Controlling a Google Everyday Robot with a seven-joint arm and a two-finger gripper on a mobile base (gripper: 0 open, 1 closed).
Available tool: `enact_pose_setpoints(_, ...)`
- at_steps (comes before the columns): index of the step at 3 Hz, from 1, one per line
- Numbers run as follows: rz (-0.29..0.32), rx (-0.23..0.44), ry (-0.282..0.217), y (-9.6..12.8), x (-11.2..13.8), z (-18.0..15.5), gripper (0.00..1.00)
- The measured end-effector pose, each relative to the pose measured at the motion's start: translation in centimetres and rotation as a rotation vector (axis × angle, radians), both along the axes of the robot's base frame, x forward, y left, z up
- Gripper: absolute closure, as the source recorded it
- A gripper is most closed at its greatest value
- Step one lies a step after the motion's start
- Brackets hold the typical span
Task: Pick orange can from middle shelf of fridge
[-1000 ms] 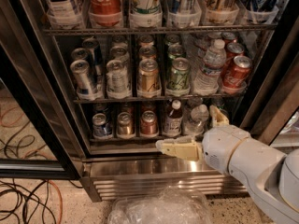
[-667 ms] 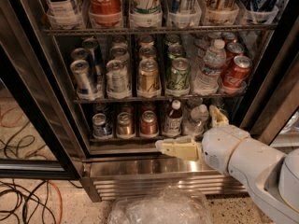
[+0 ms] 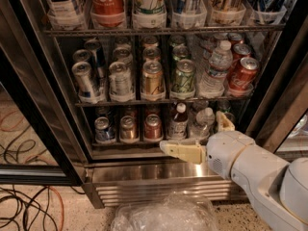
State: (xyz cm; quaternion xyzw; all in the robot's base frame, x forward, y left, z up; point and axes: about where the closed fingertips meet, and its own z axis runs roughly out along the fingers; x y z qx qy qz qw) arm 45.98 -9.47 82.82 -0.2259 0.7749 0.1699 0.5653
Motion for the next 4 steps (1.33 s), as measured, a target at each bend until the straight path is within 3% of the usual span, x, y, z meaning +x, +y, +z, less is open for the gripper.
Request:
enact_pose_setpoints(1, -0.049, 0.093, -0.043, -1.0, 1.0, -0.3, 0.0)
enact_pose_setpoints(2, -0.034, 0.123, -0.111, -0.3, 1.6, -0.7, 0.0)
enact_pose_setpoints(3, -0.023, 0.167, -0.111, 0.2, 1.8, -1.2, 0.0)
enact_pose_setpoints(4, -0.023, 0.167, -0.111, 0.2, 1.8, -1.2, 0.0)
